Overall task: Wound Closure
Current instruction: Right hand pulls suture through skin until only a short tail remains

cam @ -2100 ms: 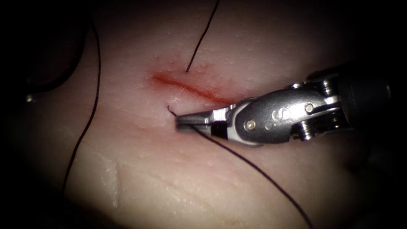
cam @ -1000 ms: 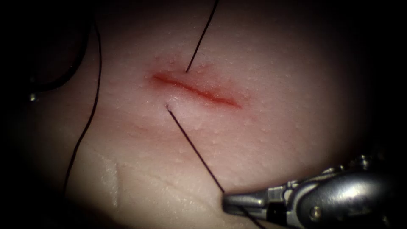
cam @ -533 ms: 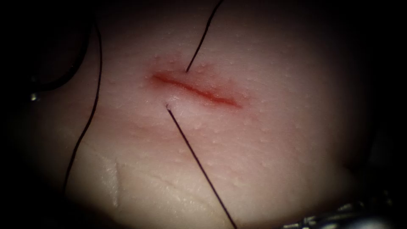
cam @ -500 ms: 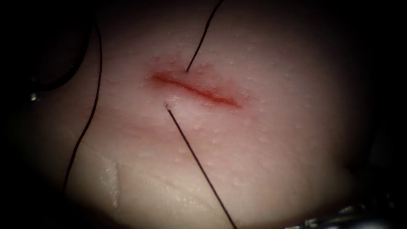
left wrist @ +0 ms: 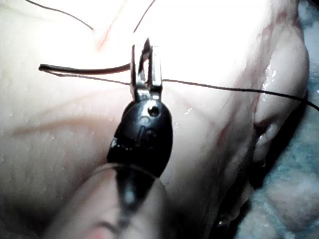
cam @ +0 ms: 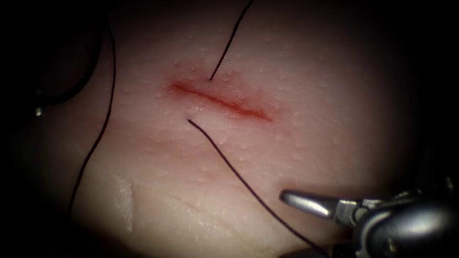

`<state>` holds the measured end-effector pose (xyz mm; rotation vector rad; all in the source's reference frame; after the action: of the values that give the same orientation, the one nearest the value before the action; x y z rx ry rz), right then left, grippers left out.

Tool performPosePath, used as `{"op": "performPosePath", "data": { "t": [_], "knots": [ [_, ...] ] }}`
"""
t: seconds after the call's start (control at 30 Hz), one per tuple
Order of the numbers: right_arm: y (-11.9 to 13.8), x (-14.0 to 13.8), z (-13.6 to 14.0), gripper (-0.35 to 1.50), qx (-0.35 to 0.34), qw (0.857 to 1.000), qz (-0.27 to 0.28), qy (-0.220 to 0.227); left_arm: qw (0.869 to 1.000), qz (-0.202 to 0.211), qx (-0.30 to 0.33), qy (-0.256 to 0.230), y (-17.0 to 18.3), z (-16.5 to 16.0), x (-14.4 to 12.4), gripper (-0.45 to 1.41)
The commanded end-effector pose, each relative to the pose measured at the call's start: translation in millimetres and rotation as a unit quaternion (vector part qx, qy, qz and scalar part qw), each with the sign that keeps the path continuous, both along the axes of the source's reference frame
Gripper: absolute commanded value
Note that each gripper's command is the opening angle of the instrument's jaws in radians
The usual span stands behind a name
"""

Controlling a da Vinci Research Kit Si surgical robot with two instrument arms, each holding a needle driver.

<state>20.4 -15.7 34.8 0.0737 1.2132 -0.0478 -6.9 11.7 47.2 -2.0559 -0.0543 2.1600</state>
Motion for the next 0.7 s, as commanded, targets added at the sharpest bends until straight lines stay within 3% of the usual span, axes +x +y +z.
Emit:
{"op": "performPosePath", "data": {
  "t": [0.03, 0.2, 0.47, 0.7],
  "knots": [
    [-0.1, 0.5, 1.0, 1.35, 0.0, 1.0, 0.001, -0.001, 1.0, 0.0, 0.002, -0.001, -0.8, 0.4, -0.6, -0.45],
    [2.9, 1.5, 4.1, 1.38, -0.001, 1.0, 0.022, -0.012, 1.0, 0.0, 0.002, 0.0, -0.8, 0.4, -0.6, -0.45],
    [4.4, 4.2, 6.3, 1.36, 0.005, 1.0, 0.023, -0.006, 1.0, 0.001, 0.002, -0.001, -0.9, 0.4, -0.5, -0.45],
    [5.3, 8.8, 9.2, 1.33, -0.001, 1.0, 0.02, 0.003, 1.0, 0.001, 0.002, -0.001, -0.9, 0.4, -0.5, -0.45]
  ]
}}
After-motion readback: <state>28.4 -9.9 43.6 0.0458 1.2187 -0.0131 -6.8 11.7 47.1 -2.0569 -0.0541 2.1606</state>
